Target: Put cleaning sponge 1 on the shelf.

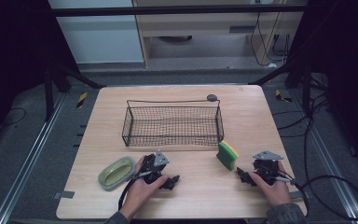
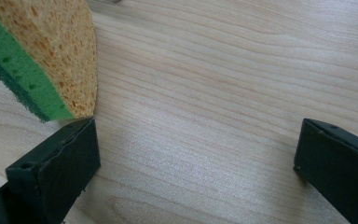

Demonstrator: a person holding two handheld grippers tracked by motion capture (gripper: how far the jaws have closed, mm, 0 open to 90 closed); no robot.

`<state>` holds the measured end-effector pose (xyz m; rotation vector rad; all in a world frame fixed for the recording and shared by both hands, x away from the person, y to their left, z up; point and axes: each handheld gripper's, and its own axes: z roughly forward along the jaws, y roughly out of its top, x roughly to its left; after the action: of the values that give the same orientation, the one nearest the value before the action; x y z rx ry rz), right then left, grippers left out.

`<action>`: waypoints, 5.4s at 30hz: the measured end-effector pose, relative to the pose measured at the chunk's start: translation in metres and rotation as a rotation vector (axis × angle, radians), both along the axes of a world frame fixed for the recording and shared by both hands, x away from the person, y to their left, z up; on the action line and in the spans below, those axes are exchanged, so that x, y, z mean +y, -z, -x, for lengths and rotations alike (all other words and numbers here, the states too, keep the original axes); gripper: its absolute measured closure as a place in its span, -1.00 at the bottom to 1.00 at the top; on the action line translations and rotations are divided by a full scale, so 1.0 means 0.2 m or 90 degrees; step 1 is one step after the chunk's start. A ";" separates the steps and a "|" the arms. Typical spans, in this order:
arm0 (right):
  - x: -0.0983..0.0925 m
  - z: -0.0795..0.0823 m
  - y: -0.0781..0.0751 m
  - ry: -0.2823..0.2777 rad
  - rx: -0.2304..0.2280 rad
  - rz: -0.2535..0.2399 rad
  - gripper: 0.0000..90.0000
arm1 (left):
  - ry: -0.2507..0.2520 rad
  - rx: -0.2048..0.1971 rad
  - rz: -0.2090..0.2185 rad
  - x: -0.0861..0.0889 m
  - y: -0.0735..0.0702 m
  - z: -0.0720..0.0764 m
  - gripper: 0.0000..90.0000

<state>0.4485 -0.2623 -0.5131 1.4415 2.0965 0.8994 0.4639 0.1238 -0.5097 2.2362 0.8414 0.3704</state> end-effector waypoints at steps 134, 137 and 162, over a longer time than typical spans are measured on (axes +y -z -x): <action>-0.01 0.01 0.00 -0.032 -0.003 0.006 -0.99 | 0.229 -0.183 -0.418 0.17 -0.95 -0.65 0.56; -0.01 0.01 0.00 -0.031 -0.003 0.006 -0.99 | 0.233 -0.181 -0.423 0.16 -0.94 -0.66 0.56; -0.01 0.01 0.00 -0.031 -0.003 0.006 -0.99 | 0.247 -0.140 -0.441 0.21 -0.83 -0.68 0.56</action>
<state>0.4469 -0.2650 -0.5136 1.3870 2.1384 0.9091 0.6002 0.1651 -0.3440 2.8400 0.1448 0.7901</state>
